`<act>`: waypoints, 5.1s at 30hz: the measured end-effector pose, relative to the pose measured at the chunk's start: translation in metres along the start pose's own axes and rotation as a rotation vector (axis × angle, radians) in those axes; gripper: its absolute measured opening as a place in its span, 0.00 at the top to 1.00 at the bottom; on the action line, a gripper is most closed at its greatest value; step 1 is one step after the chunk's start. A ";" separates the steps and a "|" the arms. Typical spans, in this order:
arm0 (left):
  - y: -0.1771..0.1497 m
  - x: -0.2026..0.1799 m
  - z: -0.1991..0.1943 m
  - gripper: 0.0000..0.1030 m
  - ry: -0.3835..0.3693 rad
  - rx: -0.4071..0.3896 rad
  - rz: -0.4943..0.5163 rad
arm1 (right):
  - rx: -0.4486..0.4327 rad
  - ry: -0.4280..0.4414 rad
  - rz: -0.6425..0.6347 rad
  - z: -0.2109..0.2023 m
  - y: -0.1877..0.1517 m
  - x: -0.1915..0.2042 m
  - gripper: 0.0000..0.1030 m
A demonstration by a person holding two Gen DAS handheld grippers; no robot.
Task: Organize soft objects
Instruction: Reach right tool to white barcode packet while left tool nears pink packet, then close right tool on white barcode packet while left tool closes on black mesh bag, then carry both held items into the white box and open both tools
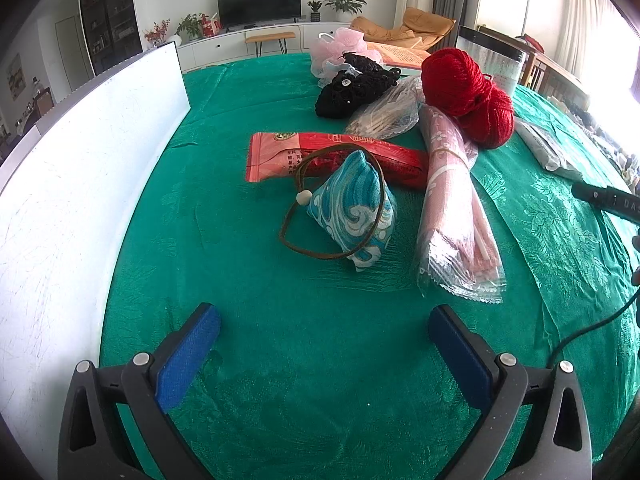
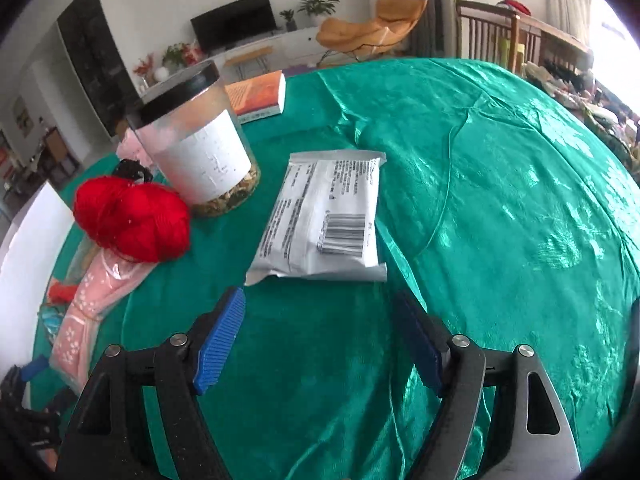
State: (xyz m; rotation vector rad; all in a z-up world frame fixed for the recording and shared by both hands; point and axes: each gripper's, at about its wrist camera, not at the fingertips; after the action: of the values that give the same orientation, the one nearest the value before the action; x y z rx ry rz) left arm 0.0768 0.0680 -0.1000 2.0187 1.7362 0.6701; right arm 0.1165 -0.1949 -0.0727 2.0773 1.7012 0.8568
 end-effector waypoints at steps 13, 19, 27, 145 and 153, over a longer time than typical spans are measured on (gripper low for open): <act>0.000 0.000 0.000 0.00 0.001 0.000 0.000 | -0.002 -0.122 -0.063 0.003 -0.029 0.009 0.16; 0.000 0.000 0.000 0.00 0.004 0.001 -0.002 | 0.000 -0.114 -0.060 0.004 -0.028 0.007 0.15; -0.002 0.000 -0.002 0.00 0.011 0.003 -0.013 | 0.000 -0.113 -0.060 0.004 -0.028 0.007 0.15; -0.094 0.283 -0.168 0.08 0.168 -0.032 -0.482 | 0.346 0.710 -0.409 -0.107 -0.105 0.371 0.28; -0.042 0.190 -0.171 0.08 0.015 -0.194 -0.332 | 0.049 0.336 -0.335 -0.080 -0.079 0.232 0.28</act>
State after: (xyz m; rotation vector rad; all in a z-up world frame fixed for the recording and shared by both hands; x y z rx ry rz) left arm -0.0355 0.2597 0.0329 1.5540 1.8756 0.7116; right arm 0.0307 0.0375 -0.0011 1.6724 2.1819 1.1045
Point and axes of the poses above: each gripper's, at about its wrist camera, not at the fingertips, and z roughly the way its jaws point, x to its left, y to its top, and after that the axes turned 11 degrees about z, right-handed
